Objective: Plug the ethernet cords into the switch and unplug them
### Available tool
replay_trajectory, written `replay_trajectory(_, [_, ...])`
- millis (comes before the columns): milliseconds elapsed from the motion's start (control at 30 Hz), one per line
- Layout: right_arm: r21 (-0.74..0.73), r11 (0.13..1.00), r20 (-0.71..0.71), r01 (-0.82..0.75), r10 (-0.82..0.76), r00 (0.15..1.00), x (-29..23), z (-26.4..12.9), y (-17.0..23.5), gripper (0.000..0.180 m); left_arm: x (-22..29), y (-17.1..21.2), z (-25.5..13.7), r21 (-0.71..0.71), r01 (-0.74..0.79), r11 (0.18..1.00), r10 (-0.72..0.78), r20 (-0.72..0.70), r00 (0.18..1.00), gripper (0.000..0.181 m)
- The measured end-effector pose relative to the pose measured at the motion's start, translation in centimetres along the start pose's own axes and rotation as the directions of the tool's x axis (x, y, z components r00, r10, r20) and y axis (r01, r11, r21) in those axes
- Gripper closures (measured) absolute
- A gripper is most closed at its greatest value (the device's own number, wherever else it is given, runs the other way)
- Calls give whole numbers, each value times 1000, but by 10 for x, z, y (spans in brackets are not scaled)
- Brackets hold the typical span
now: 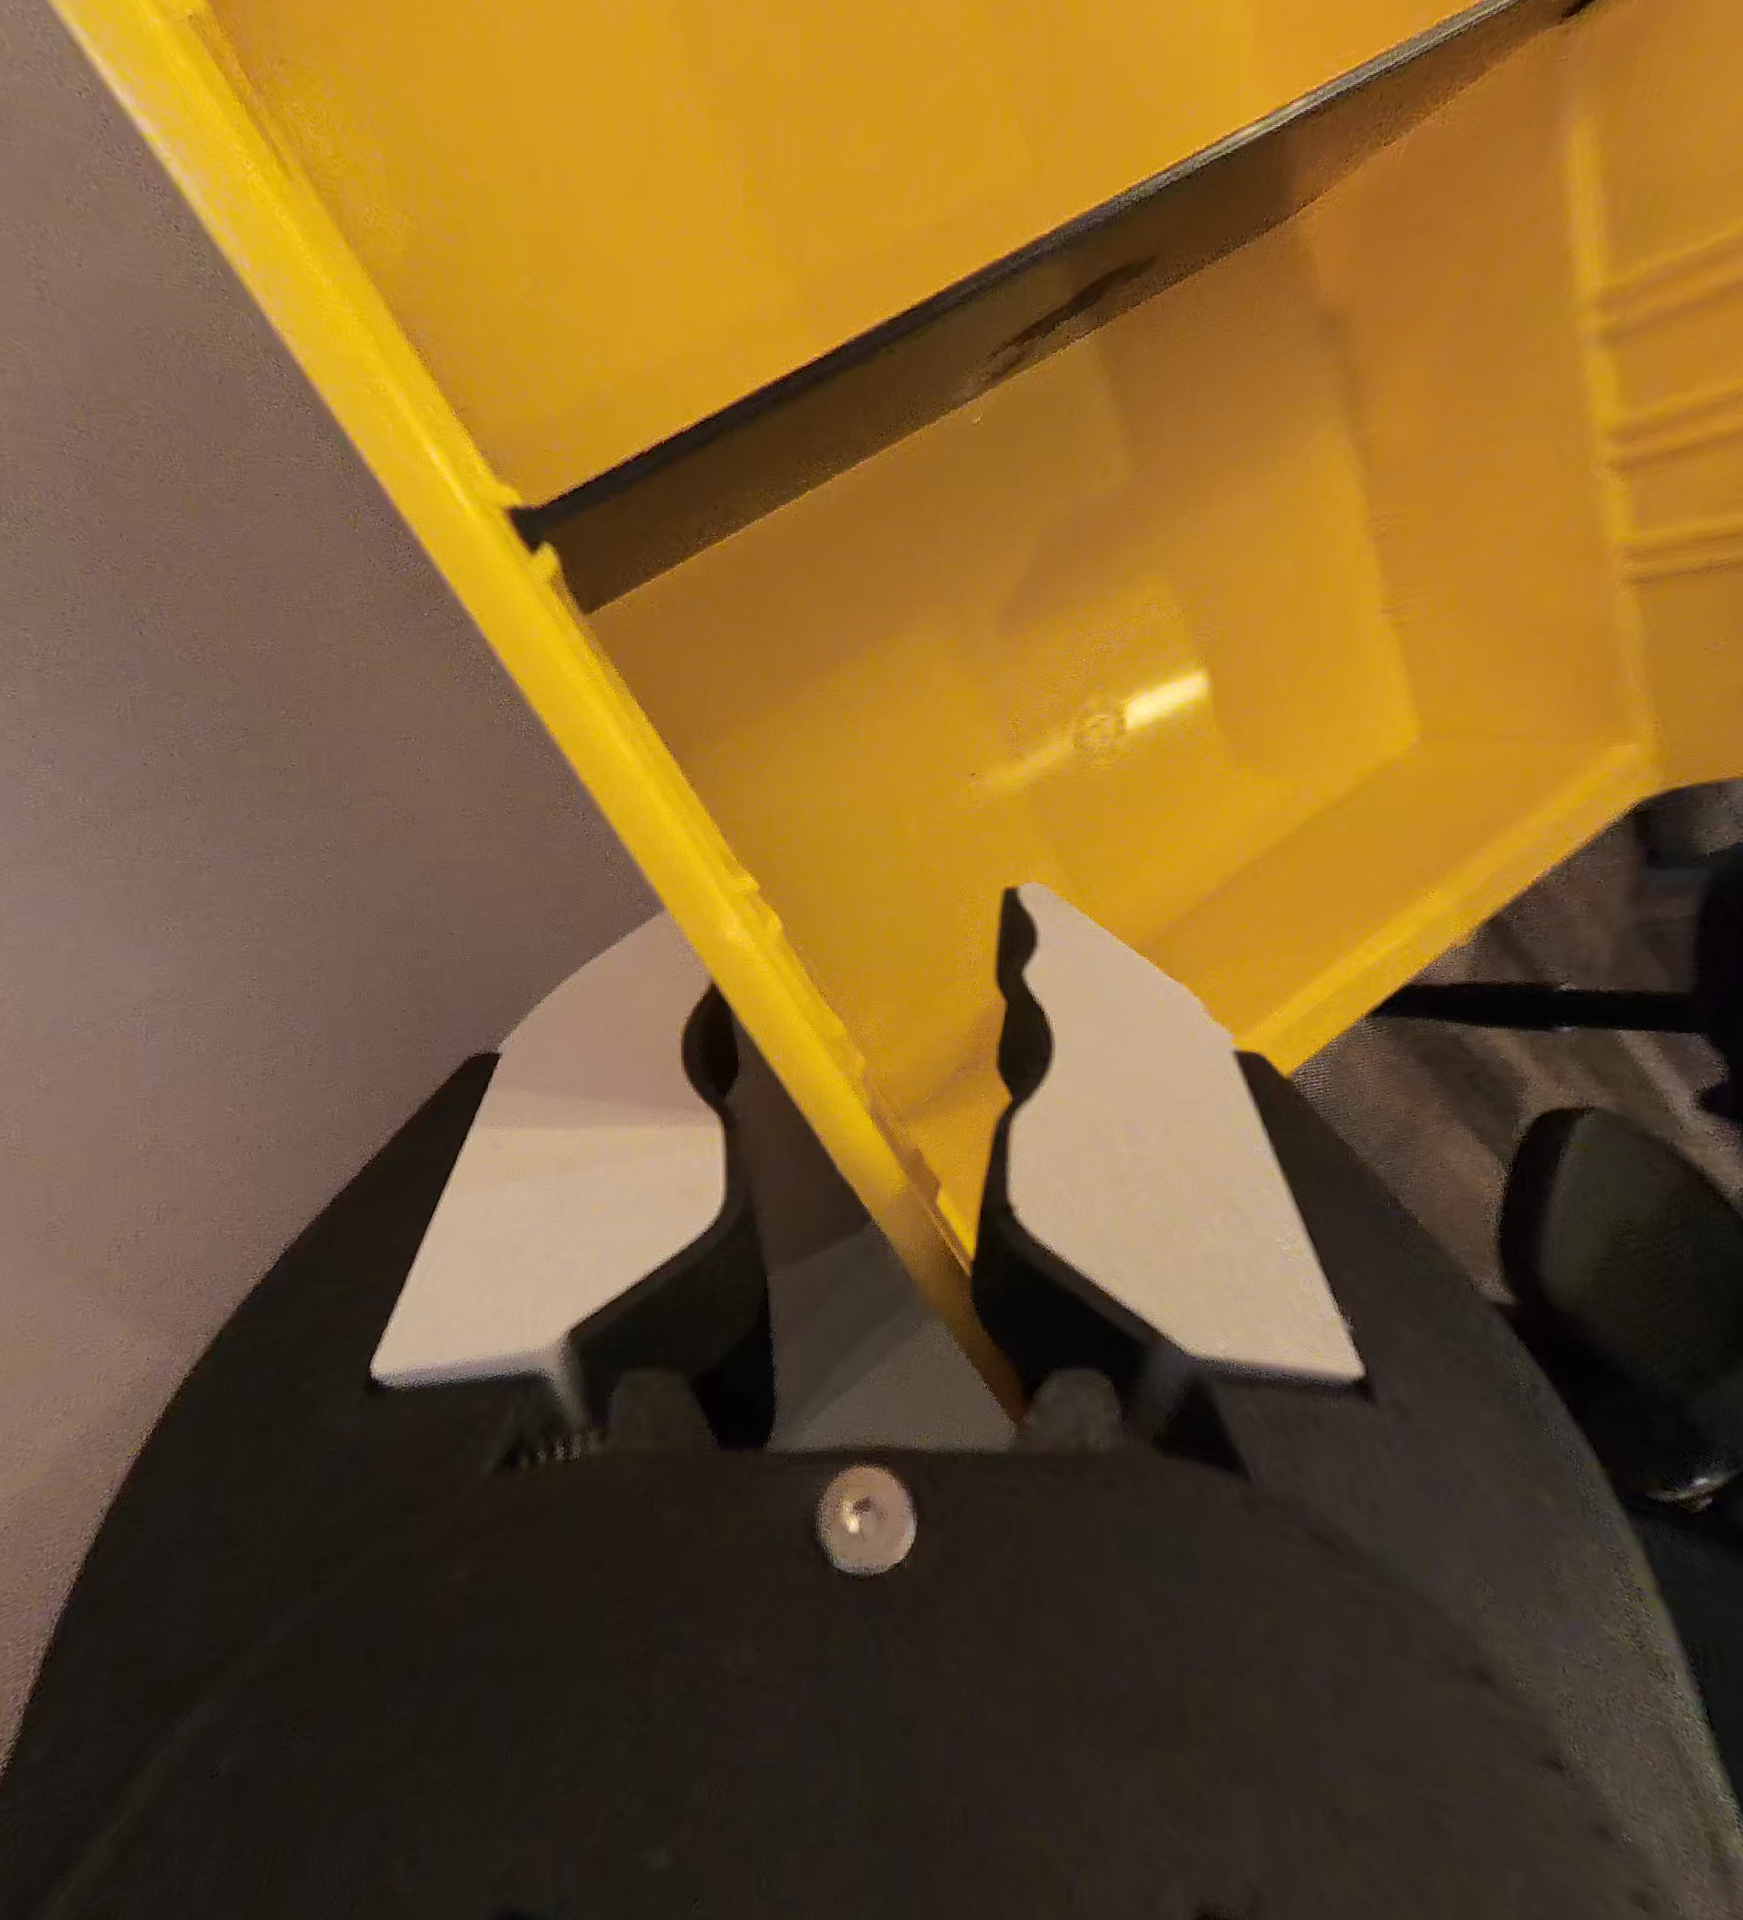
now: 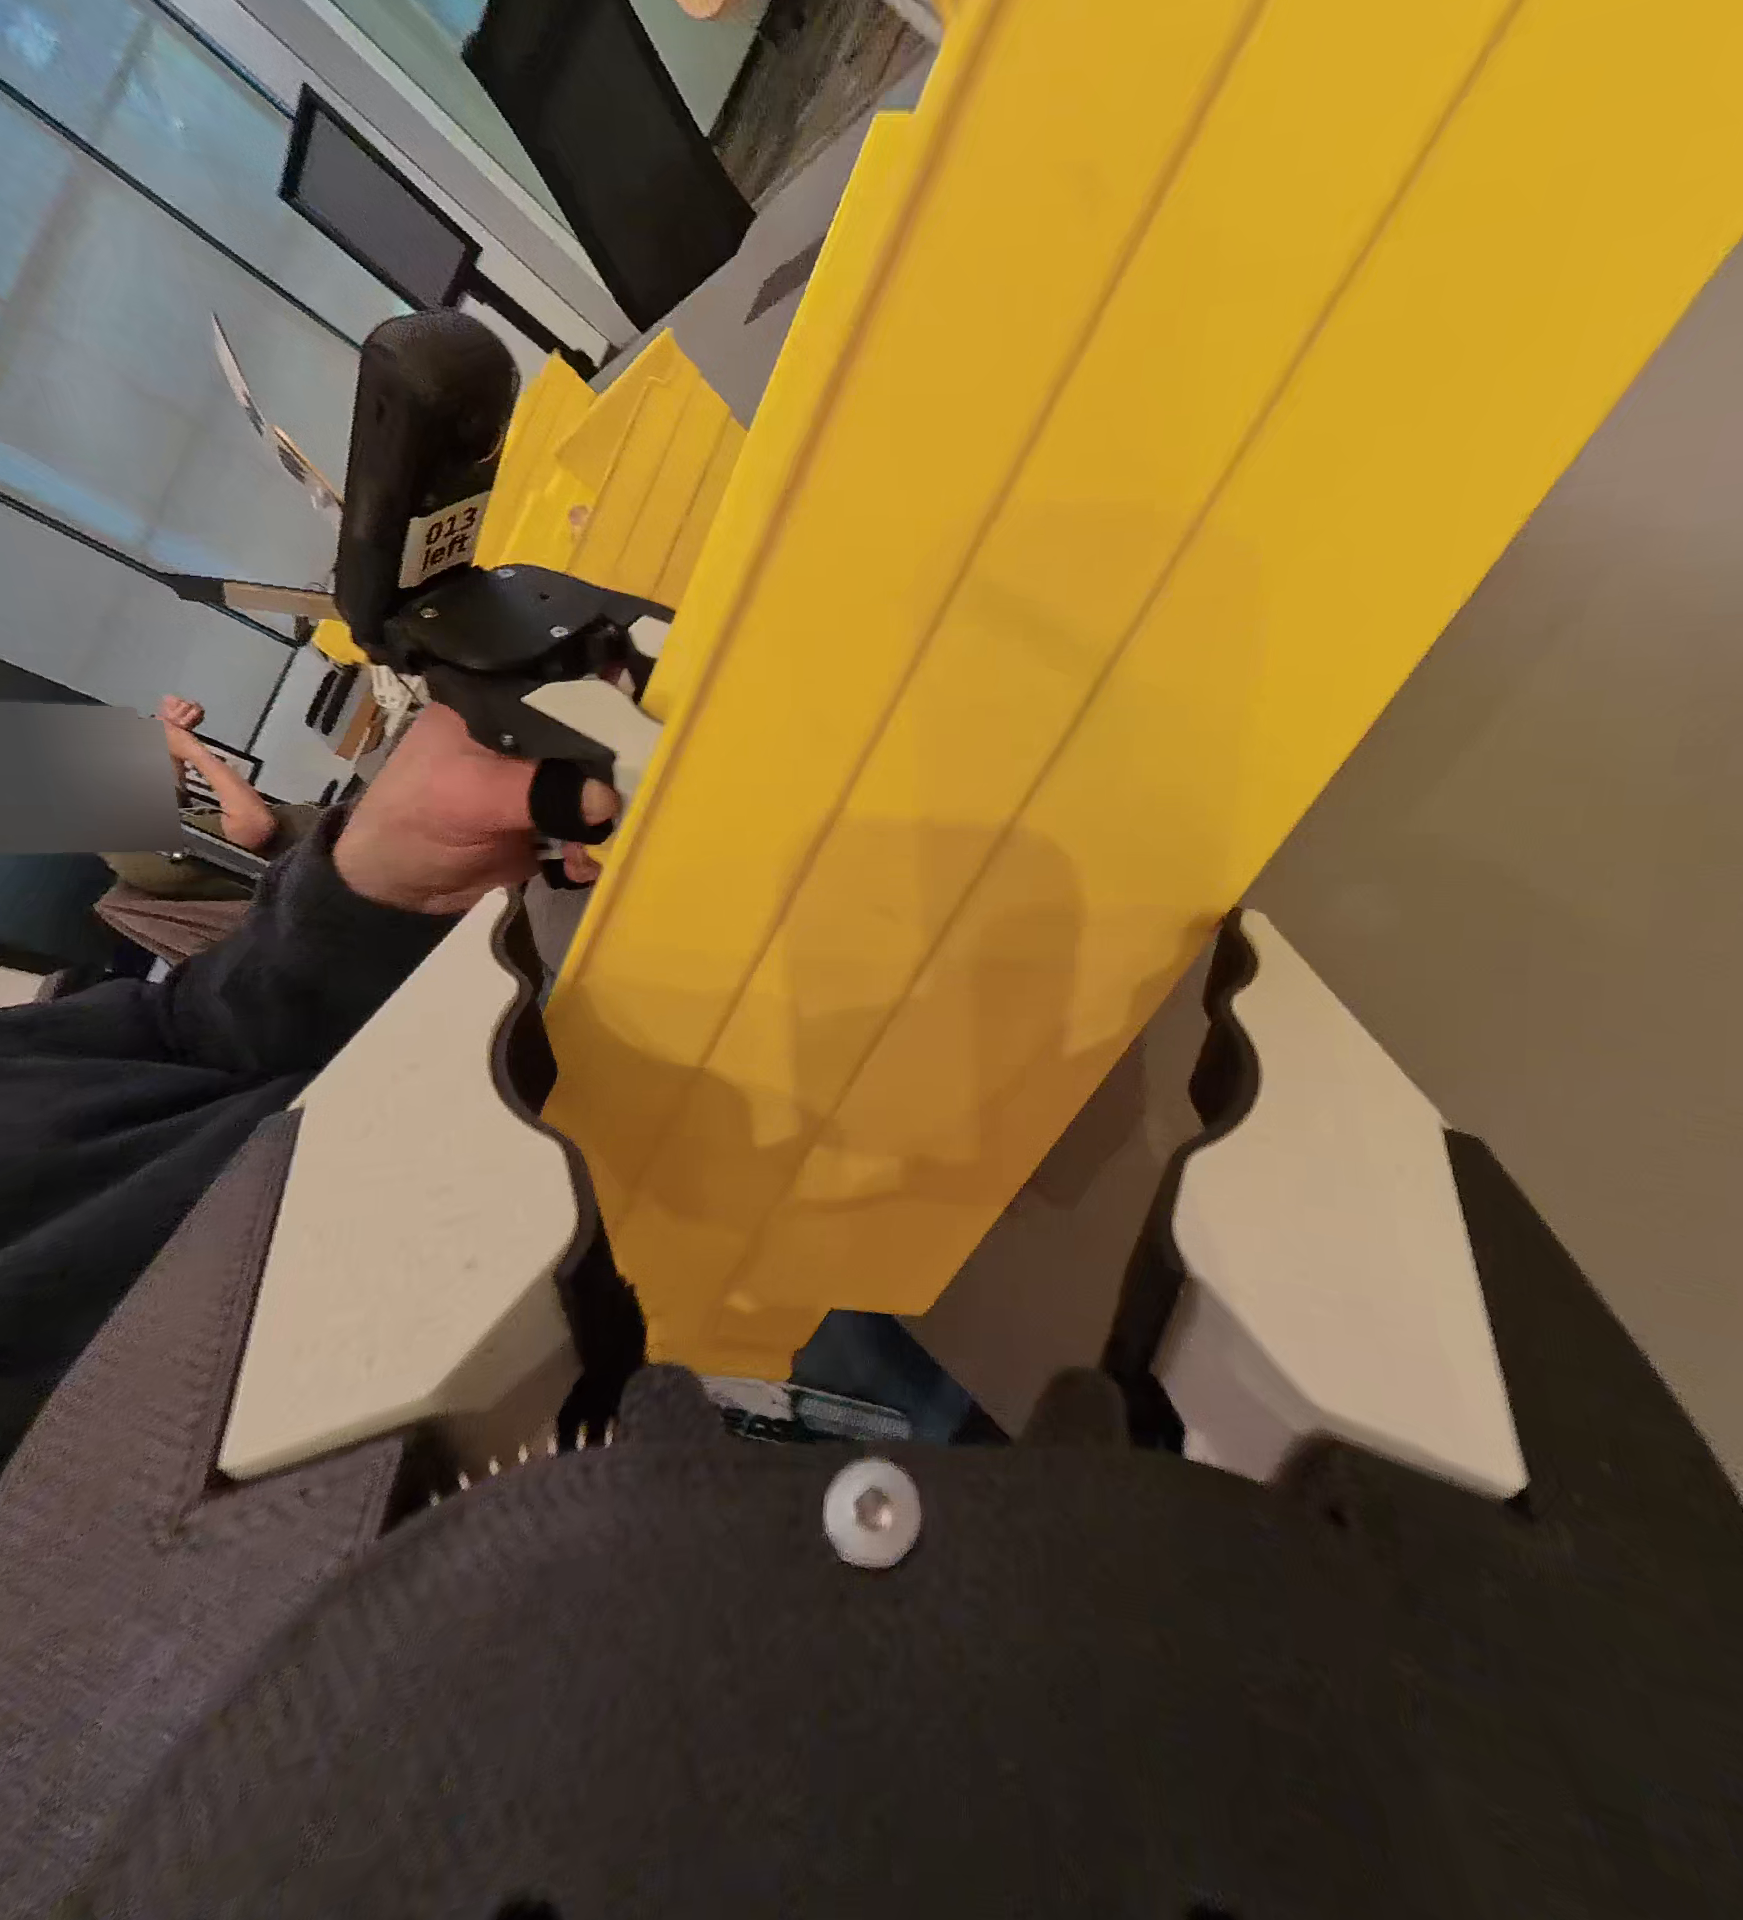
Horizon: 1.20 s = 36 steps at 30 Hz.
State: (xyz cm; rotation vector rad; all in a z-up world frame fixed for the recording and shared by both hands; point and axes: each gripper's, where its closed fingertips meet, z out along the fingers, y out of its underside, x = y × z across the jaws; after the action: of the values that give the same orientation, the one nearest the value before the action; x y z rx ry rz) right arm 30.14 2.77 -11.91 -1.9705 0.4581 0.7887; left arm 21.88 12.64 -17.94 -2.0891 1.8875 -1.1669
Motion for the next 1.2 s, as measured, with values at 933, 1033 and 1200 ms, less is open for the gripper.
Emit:
replay_trajectory(933, [-429,877,-605,215,-456,652,129,-51,-17,166,-174,201,-343,282,372,884,-467,535,704,102])
replay_trajectory(1033, [-451,868,-595,208,-466,655,133,-53,-17,171,-183,221,-318,238,440,866,-499,472,727,105])
replay_trajectory(1200, [-461,866,-594,196,-465,656,142,-60,-21,173,-207,237,-296,173,461,870,-483,482,731,153])
